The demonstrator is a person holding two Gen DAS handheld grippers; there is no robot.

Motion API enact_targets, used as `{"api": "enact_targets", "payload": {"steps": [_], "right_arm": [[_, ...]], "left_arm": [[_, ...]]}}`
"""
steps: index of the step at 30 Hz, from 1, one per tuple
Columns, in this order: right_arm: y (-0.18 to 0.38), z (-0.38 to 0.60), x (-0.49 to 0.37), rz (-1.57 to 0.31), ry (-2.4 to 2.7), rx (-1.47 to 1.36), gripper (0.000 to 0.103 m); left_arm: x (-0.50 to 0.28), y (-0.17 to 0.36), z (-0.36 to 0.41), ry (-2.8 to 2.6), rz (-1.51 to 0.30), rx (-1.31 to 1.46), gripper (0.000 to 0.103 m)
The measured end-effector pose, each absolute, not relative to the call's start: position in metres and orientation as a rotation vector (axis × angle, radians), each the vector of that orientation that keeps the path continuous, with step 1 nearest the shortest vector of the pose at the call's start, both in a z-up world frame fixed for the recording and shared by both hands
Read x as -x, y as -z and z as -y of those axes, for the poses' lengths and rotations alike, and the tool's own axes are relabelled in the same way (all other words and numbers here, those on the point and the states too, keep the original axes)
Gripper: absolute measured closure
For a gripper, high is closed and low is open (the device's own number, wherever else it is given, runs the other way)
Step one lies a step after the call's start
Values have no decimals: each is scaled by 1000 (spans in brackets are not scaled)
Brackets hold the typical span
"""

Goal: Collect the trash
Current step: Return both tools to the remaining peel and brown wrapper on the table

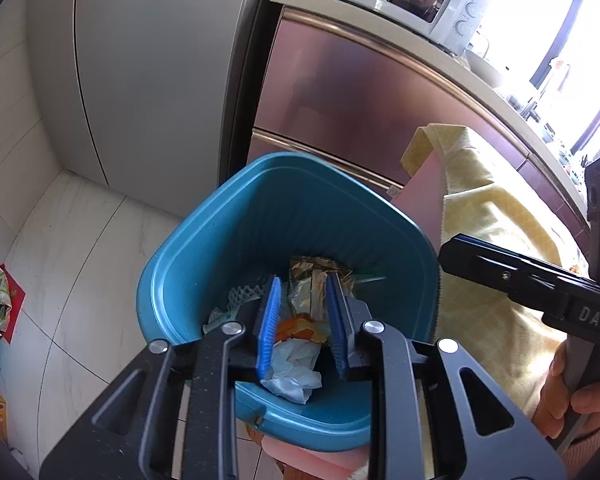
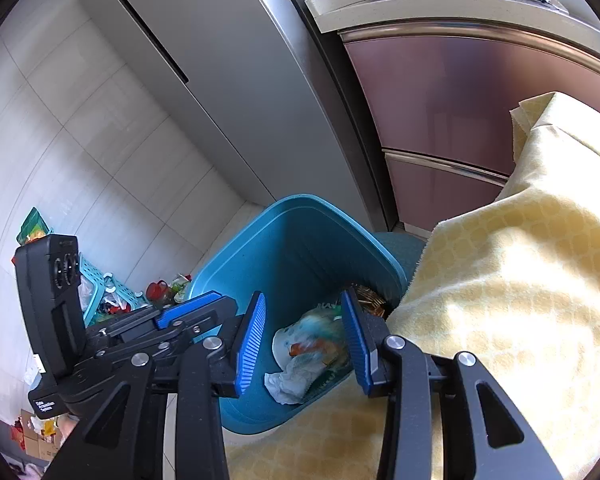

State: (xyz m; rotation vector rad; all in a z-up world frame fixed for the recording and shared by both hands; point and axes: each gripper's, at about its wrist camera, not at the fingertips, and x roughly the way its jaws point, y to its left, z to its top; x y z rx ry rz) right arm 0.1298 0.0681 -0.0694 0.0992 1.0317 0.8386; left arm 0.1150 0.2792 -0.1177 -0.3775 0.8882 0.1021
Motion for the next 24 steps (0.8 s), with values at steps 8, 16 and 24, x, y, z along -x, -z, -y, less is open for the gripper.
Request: {"api": "enact_targets", "payload": {"steps": [8, 16, 24], "right_arm": [[63, -51, -126, -1012, -863, -118, 66], [44, -5, -114, -939, -863, -137, 65], [24, 78, -100, -860, -773, -207, 65]], "left_arm": [[-105, 102, -270, -82, -849, 364, 73], [-101, 82, -243, -3, -802, 330, 70], [-105, 56, -176, 152, -754, 236, 66]]}}
